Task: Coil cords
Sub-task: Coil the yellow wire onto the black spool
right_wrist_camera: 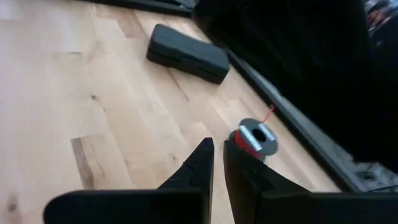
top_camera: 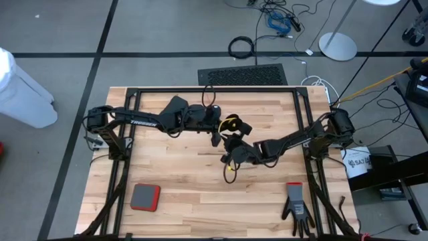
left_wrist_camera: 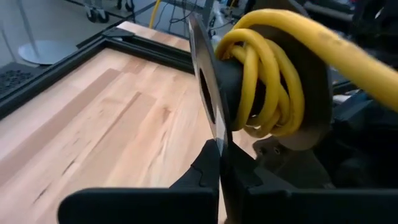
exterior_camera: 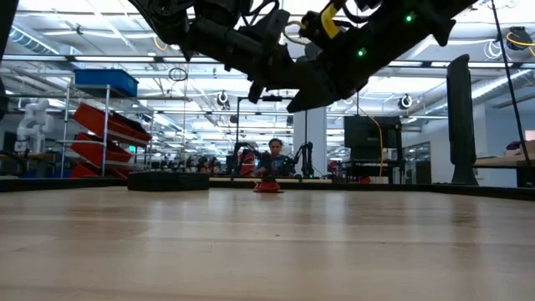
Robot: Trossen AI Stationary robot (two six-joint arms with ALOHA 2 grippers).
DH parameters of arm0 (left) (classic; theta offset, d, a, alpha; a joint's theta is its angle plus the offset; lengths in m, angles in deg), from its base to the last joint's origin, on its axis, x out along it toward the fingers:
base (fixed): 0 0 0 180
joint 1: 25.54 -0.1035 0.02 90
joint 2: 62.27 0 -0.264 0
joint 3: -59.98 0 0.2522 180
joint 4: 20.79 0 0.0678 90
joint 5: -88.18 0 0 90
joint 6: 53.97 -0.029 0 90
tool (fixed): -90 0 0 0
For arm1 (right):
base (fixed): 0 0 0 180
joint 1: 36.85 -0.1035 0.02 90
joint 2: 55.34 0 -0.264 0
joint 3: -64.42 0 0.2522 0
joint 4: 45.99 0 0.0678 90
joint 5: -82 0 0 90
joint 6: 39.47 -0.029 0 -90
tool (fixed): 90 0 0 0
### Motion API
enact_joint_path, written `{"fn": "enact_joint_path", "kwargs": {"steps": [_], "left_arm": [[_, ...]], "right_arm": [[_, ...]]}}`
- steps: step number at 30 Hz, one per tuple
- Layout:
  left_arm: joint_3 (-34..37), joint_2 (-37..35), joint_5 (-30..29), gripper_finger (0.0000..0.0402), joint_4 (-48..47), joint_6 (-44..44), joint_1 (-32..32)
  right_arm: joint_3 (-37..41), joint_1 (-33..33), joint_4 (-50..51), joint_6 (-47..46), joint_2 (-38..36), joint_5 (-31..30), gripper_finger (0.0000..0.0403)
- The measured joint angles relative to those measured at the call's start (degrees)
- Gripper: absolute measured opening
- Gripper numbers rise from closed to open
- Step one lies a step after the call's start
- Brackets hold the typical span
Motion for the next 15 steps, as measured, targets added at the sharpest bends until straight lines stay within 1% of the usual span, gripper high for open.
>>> {"fn": "enact_joint_path", "kwargs": {"steps": [3, 7, 11, 15], "left_arm": [[0.00, 0.00, -1.32, 0.0009, -0.68, -1.86, 0.06], [0.00, 0.27, -2.84, 0.0004, -1.16, -3.89, 0.10], [0.00, 0.46, -3.94, 0.0002, -1.30, -5.45, 0.24], [0.00, 0.52, -3.93, 0.0001, -0.57, -5.39, 0.24]], "right_arm": [[0.00, 0.42, 0.14, -0.74, 0.00, 1.67, 0.0022], [0.00, 0.35, 0.89, -1.49, 0.00, 3.37, 0.0022], [0.00, 0.15, 4.21, -3.51, 0.00, 5.57, 0.0022], [0.00, 0.07, 8.51, -5.69, 0.00, 6.04, 0.0022]]}}
